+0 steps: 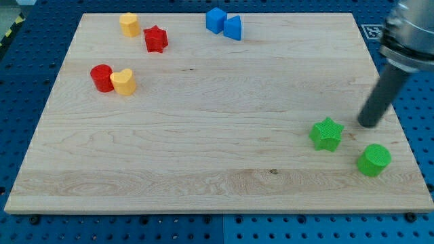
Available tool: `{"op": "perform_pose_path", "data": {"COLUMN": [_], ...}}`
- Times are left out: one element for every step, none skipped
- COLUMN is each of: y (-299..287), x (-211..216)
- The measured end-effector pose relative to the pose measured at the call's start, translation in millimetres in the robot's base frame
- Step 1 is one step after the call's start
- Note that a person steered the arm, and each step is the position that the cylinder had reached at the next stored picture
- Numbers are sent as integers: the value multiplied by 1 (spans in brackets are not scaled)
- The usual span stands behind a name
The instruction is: Push green circle close to the red star
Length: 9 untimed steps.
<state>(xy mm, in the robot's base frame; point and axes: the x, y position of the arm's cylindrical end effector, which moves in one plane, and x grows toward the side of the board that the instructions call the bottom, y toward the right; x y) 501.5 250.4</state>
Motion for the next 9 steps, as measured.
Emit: {"op": "perform_pose_path", "data": {"y": [12, 13, 11, 5, 4, -11, -21, -21, -23], "x": [56, 71, 74, 79, 78, 74, 67, 51, 29]}}
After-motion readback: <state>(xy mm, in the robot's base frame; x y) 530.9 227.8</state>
